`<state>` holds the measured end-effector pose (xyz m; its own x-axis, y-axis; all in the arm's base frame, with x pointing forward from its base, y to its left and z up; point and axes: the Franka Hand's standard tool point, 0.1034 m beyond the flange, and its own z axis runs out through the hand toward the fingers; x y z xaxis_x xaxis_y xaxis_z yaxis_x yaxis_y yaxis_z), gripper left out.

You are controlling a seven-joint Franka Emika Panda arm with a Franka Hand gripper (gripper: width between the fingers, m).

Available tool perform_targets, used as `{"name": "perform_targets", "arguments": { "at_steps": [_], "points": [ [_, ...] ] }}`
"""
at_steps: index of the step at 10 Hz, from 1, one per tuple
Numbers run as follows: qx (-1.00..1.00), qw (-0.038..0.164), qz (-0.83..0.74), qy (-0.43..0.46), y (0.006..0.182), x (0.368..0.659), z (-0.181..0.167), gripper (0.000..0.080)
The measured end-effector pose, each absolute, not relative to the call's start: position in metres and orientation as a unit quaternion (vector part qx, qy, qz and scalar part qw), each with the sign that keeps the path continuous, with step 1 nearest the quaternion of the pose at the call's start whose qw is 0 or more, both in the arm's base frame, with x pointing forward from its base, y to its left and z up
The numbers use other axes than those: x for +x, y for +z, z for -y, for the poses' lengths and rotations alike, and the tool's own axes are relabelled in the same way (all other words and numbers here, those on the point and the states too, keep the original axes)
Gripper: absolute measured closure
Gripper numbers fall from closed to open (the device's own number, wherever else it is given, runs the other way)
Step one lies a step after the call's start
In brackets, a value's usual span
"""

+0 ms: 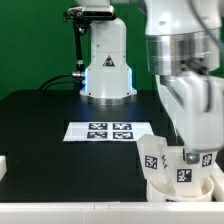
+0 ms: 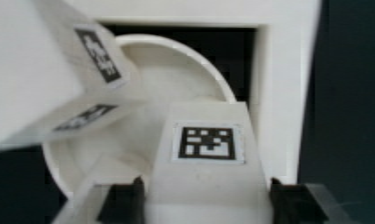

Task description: Assemble stool

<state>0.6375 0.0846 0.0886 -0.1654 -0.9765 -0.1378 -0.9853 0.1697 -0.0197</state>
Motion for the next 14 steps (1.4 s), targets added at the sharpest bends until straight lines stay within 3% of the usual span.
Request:
{"name": "perform_targets", "arguments": {
  "at_steps": [2,7,8,9,14],
  "points": [
    [-0.581,0.069,-0.810,0.042,0.091,0.641,-0.090,0.0468],
    [-0.533,0.062,-0.842,0.049,0.090,0.639,-0.091,0.0468],
    [-0.573,0.053,-0.816,0.064,0.095,0.638,-0.094,0.0283],
    [-0.622,0.062,-0.779,0.058,0.101,0.643,-0.096,0.0193],
    [-0.801,0.068,-0.593,0.036,0.103,0.643,-0.098,0.0150]
  ]
}}
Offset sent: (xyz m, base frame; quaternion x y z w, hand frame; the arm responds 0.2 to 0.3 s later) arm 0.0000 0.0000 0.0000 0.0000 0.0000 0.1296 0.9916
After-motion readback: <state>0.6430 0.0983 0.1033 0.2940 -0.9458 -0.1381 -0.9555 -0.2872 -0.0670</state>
